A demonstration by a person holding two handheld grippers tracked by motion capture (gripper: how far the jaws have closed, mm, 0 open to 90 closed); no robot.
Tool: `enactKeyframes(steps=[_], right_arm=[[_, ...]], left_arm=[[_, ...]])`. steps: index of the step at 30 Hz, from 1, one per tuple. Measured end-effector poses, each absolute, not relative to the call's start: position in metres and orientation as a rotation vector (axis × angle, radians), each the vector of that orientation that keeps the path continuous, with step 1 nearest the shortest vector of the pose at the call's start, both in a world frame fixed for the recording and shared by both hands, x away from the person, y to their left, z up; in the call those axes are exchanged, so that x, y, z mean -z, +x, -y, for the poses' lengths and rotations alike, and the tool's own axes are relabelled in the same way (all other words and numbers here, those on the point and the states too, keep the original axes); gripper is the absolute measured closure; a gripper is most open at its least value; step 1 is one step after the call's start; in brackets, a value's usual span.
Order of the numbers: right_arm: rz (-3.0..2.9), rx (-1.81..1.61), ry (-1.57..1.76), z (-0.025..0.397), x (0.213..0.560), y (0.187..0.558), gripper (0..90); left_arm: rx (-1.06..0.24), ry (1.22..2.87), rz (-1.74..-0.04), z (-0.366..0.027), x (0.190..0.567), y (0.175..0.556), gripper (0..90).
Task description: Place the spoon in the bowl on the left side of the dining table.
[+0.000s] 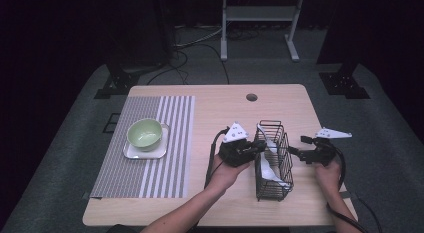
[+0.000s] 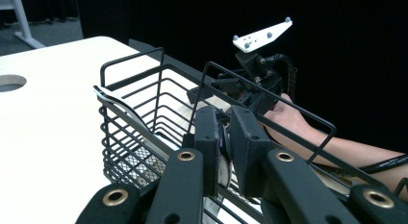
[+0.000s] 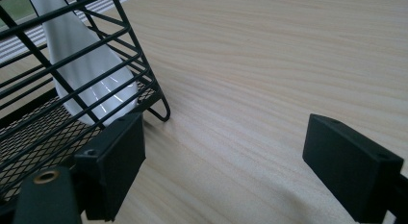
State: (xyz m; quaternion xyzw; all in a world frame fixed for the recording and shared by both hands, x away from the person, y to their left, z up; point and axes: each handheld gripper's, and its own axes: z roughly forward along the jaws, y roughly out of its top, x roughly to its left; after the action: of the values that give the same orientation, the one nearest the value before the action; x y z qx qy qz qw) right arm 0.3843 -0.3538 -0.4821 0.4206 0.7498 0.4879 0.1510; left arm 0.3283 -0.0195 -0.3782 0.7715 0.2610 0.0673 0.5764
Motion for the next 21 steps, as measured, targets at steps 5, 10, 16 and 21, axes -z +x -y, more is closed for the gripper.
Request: enactKeyframes(steps=[5, 10, 16, 21], right_arm=[[-2.154, -1.400, 1.209, 0.354, 0.482, 0.384, 13.7], [-2.154, -1.400, 1.210, 0.354, 0.482, 0.385, 13.7], [-2.154, -1.399, 1.211, 0.354, 0.482, 0.385, 13.7], [-2.153, -1.400, 1.214, 0.354, 0.482, 0.385, 13.7]], left_arm=[[-0.134, 1.787, -0.609, 0.018, 0.375, 0.328, 82.4], [-0.116, 1.774, -0.579, 0.019, 0.369, 0.324, 84.5], [-0.059, 1.737, -0.589, 0.017, 0.364, 0.325, 85.3], [-0.014, 1.704, -0.607, 0.012, 0.361, 0.328, 85.6]])
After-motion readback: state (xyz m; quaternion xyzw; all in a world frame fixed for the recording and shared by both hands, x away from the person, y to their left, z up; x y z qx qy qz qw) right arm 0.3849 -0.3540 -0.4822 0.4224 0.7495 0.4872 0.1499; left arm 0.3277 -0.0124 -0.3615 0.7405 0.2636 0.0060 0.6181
